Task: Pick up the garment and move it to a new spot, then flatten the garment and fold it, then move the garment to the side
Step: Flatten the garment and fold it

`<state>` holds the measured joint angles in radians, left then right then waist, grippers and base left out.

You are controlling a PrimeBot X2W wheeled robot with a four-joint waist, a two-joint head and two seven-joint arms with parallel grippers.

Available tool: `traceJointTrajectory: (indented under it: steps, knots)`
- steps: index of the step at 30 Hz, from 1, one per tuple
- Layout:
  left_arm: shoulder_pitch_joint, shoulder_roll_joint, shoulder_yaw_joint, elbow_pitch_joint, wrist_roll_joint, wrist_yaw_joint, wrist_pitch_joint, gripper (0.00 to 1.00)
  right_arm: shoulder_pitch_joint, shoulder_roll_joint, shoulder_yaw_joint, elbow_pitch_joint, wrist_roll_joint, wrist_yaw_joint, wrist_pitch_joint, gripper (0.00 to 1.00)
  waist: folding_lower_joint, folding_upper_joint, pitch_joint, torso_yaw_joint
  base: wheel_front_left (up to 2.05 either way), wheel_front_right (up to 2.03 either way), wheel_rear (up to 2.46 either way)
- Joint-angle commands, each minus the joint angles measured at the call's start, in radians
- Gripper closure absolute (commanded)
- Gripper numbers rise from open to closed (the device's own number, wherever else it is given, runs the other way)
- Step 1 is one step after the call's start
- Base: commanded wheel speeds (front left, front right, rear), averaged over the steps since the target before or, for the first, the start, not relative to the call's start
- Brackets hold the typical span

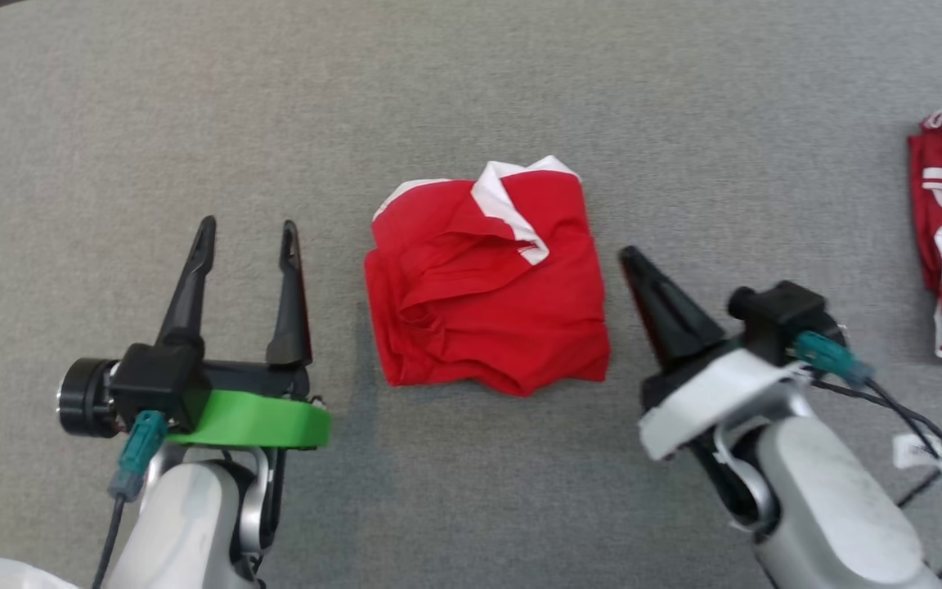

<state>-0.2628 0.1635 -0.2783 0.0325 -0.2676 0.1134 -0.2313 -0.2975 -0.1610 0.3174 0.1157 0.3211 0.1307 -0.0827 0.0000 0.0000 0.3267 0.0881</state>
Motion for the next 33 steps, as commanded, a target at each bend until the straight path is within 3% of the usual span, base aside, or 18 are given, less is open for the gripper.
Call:
traceJointTrajectory:
  steps: [1,8,24,29,33]
  knots:
    - [-0.020,-0.008,-0.004,0.006,0.007,-0.005,-0.008,0.00,-0.040,0.005,0.033,0.052,0.018,0.000,-0.004,1.00,0.0000,0.0000,0.028,0.046,0.00,0.00,0.00]
    - [-0.038,-0.039,-0.027,0.036,0.001,-0.014,-0.025,0.00,-0.196,0.030,0.157,0.269,0.092,0.000,-0.051,1.00,0.0000,0.0000,0.034,0.101,0.00,0.00,0.00]
    - [-0.052,-0.068,-0.043,0.082,-0.004,-0.034,-0.034,0.00,-0.488,0.086,0.414,0.543,0.185,0.000,-0.057,1.00,0.0000,0.0000,0.027,0.169,0.00,0.00,0.00]
    - [-0.049,-0.073,-0.032,0.083,-0.001,-0.031,-0.034,0.00,-0.507,0.096,0.451,0.570,0.215,0.000,-0.131,1.00,0.0000,0.0000,0.022,0.168,0.00,0.00,0.00]
    - [-0.023,-0.064,-0.014,0.079,0.009,-0.024,-0.034,0.00,-0.484,0.067,0.393,0.519,0.208,0.000,-0.175,1.00,0.0000,0.0000,0.004,0.138,0.00,0.00,0.00]
